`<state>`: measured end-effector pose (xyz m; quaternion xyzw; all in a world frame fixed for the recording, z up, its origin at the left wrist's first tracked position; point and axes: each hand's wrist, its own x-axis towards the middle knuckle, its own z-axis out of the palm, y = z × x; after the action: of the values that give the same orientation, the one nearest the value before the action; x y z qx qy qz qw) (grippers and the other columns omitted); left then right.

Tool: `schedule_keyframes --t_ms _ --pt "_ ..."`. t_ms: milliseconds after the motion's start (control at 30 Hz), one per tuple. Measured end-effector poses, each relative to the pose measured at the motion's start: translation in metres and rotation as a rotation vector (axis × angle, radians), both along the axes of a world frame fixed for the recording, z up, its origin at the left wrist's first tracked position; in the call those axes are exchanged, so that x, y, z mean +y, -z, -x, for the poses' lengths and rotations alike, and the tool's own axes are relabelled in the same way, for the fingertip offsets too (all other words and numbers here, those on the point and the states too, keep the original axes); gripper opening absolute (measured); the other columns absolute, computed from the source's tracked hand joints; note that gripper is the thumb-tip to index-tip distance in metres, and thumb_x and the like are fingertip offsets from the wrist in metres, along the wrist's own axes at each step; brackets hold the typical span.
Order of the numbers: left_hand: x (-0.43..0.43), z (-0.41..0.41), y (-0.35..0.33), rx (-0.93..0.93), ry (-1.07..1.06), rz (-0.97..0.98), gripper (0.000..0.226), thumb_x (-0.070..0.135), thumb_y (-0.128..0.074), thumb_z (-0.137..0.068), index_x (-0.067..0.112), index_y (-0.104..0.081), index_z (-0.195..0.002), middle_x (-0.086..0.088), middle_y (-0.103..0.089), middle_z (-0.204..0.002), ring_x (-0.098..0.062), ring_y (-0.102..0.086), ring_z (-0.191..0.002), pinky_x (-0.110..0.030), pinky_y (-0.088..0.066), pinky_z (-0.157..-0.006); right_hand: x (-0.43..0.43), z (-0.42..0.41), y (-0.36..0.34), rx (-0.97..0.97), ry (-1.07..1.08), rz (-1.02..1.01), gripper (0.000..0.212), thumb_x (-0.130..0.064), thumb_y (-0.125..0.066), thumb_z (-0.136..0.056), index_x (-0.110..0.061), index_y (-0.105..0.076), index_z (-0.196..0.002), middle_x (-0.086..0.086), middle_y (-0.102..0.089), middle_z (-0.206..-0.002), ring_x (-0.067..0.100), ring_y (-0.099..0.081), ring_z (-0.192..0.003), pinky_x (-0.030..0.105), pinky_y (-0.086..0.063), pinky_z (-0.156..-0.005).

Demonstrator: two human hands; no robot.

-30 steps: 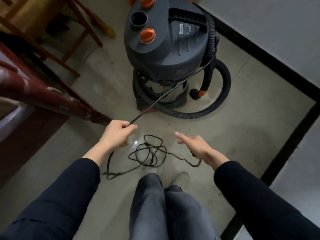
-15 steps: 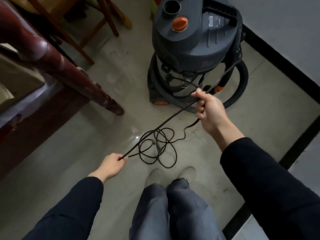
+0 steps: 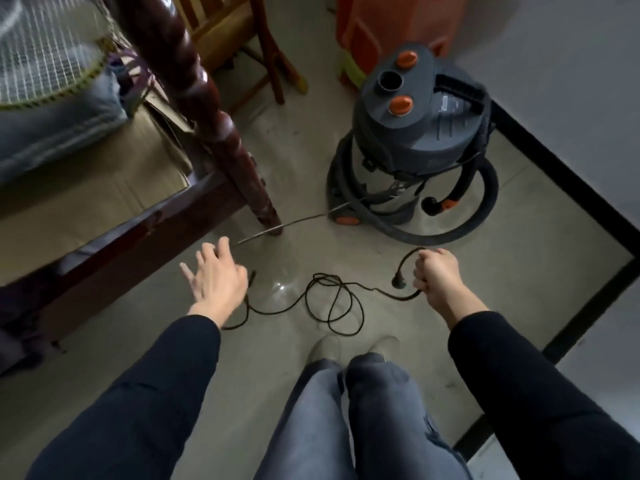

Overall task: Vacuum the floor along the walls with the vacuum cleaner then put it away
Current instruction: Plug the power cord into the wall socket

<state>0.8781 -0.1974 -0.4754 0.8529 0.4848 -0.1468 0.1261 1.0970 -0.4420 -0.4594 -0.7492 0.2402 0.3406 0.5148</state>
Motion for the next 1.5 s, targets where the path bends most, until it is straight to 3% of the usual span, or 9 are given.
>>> schedule_keyframes --t_ms 133,333,400,467,567,867,1067,1200,1500 --pt "-0.045 -0.025 0.008 0.024 0.067 0.261 0.072 0.016 -0.053 -0.091 0.013 -0.017 -0.153 -0.013 -0.005 -0.160 -0.026 0.005 -0.149 -0.050 -0.009 -0.119 -0.010 0.012 -0.014 0.098 0.132 -0.176 0.028 -0.002 -0.035 -0.099 -0.014 -0.040 -0.074 0.002 -0.027 -0.060 0.013 -0.022 -0.049 0.023 -0.021 -0.043" --pt "-0.144 -0.101 0.004 -0.117 0.416 0.836 0.071 0.017 -0.062 -0.088 0.015 -0.029 -0.151 -0.006 -0.022 -0.160 -0.020 -0.007 -0.149 -0.032 -0.015 -0.118 -0.026 0.011 -0.038 0.127 0.269 -0.458 0.021 -0.002 -0.030 -0.100 -0.007 -0.050 -0.097 0.003 -0.039 -0.066 0.013 -0.037 -0.056 0.026 -0.038 -0.059" --pt "-0.175 -0.125 0.000 -0.163 0.506 0.933 0.047 0.027 -0.062 -0.091 0.019 -0.051 -0.136 -0.007 -0.041 -0.150 -0.019 -0.019 -0.147 -0.033 -0.024 -0.114 -0.038 0.002 -0.045 0.102 0.281 -0.522 0.020 -0.002 -0.032 -0.100 -0.007 -0.051 -0.095 0.002 -0.042 -0.066 0.014 -0.042 -0.057 0.027 -0.045 -0.063" --pt "-0.196 -0.143 -0.004 -0.191 0.553 0.951 0.021 0.034 -0.051 -0.098 0.017 -0.062 -0.102 -0.003 -0.065 -0.107 -0.021 -0.051 -0.121 -0.031 -0.040 -0.089 -0.054 -0.013 -0.050 0.083 0.294 -0.542 0.016 -0.003 -0.038 -0.098 -0.008 -0.053 -0.093 0.002 -0.046 -0.066 0.013 -0.047 -0.055 0.027 -0.050 -0.065" --pt "-0.213 -0.172 -0.003 -0.109 0.709 0.903 0.034 0.038 -0.043 -0.101 0.015 -0.061 -0.084 0.007 -0.055 -0.069 -0.019 -0.054 -0.074 -0.030 -0.034 -0.064 -0.091 -0.046 -0.055 0.078 0.376 -0.527 0.014 -0.008 -0.047 -0.096 -0.011 -0.052 -0.083 -0.001 -0.048 -0.061 0.012 -0.049 -0.051 0.028 -0.050 -0.063" --pt "-0.276 -0.288 0.052 0.499 1.007 0.700 0.024 0.026 -0.045 -0.097 0.021 -0.064 -0.082 -0.002 -0.069 -0.099 -0.021 -0.063 -0.089 -0.036 -0.051 -0.086 -0.275 -0.179 -0.038 -0.097 0.785 -0.440 0.014 -0.017 -0.045 -0.100 -0.013 -0.049 -0.087 0.001 -0.046 -0.064 0.017 -0.050 -0.057 0.032 -0.054 -0.060" --pt "-0.385 -0.398 0.096 0.548 0.926 0.644 0.019 0.027 -0.054 -0.093 0.012 -0.064 -0.096 -0.008 -0.066 -0.105 -0.027 -0.061 -0.098 -0.030 -0.046 -0.076 -0.401 -0.268 0.018 -0.075 1.113 -0.378 0.028 -0.025 -0.037 -0.104 -0.011 -0.041 -0.081 0.006 -0.046 -0.066 0.021 -0.052 -0.059 0.035 -0.050 -0.061" --pt "-0.479 -0.474 0.111 0.451 0.888 0.812 0.027 0.033 -0.061 -0.091 0.019 -0.051 -0.070 0.003 -0.054 -0.073 -0.019 -0.052 -0.077 -0.026 -0.036 -0.059 -0.470 -0.305 0.065 0.062 0.991 -0.226 0.030 -0.025 -0.039 -0.104 -0.011 -0.047 -0.079 0.007 -0.056 -0.071 0.019 -0.053 -0.064 0.036 -0.048 -0.071" --pt "-0.636 -0.585 0.196 0.229 0.978 0.950 0.028 0.037 -0.045 -0.101 0.026 -0.062 -0.082 0.000 -0.062 -0.073 -0.020 -0.060 -0.076 -0.029 -0.042 -0.067 -0.573 -0.370 0.188 0.225 0.996 -0.265 0.020 -0.012 -0.043 -0.102 -0.005 -0.054 -0.088 0.003 -0.044 -0.070 0.010 -0.036 -0.056 0.021 -0.027 -0.049"
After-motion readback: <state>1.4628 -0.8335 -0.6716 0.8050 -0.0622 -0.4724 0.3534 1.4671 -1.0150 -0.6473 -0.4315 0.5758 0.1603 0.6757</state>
